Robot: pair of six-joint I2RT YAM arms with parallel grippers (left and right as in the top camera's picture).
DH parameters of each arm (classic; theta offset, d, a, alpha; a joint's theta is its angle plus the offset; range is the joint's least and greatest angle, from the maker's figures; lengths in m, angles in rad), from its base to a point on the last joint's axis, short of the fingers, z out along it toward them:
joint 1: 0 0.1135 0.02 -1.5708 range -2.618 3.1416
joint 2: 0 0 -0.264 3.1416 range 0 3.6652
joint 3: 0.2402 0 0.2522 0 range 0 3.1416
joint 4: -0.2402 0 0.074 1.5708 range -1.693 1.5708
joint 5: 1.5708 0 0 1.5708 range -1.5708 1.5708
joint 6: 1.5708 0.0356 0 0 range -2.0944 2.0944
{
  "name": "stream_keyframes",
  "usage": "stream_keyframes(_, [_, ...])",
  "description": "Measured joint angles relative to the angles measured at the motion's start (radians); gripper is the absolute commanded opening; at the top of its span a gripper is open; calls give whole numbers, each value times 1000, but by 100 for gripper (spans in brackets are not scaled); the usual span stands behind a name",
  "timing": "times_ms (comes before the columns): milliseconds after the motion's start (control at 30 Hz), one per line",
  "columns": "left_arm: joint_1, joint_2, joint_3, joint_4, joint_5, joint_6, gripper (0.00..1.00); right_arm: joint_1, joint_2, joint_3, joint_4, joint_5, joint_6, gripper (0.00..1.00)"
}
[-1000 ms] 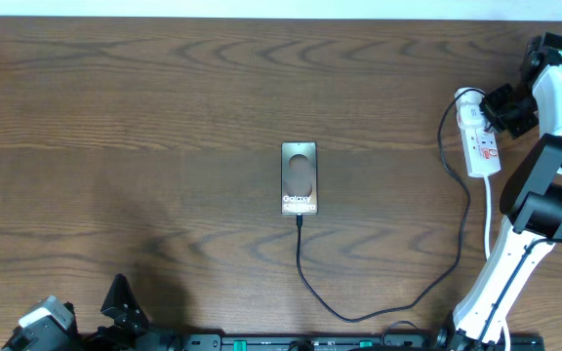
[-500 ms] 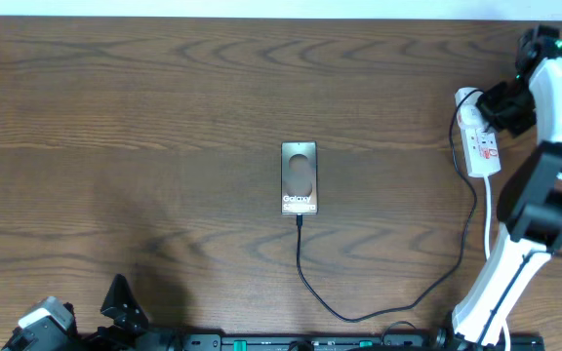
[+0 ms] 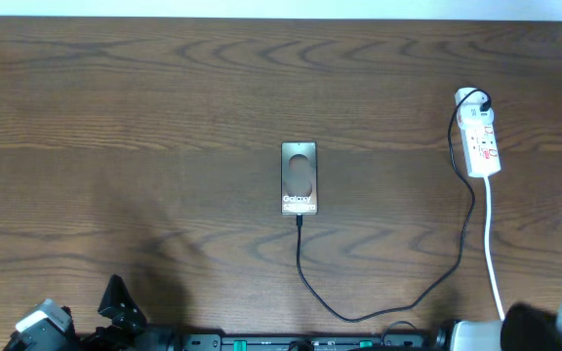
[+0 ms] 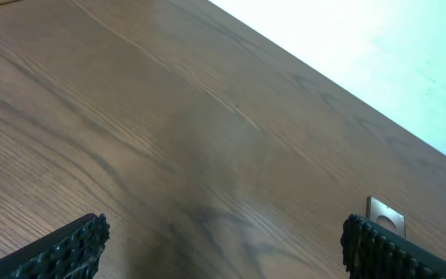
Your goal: Plug charger to phone and switch on socket
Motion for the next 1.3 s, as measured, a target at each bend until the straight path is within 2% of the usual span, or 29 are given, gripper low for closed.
stream_keyframes(100, [0,0,0,0,0,0,97,9,-99,-3,51,-79,-10,1])
stream_keyframes(367, [0,0,0,0,0,0,97,127,-393,-1,394,-324,-115,2])
stream_keyframes(500, [0,0,0,0,0,0,97,159,-499,3,415,-360,-216,9])
stream_keyframes(733, [0,0,0,7,-2,0,97,161,-608,-5,378,-377,-331,14])
stream_keyframes(833, [0,0,0,105,-11,0,98,161,-659,-32,375,-378,-348,15])
stream_keyframes(1067, [0,0,-16,460,-27,-1,97,161,-764,-169,423,-385,-346,21])
stream_keyframes(1167, [0,-2,-84,571,-30,-3,97,161,-789,-244,462,-386,-333,22])
stream_keyframes(1300, [0,-2,-259,702,-30,-3,97,161,-805,-328,523,-386,-322,24])
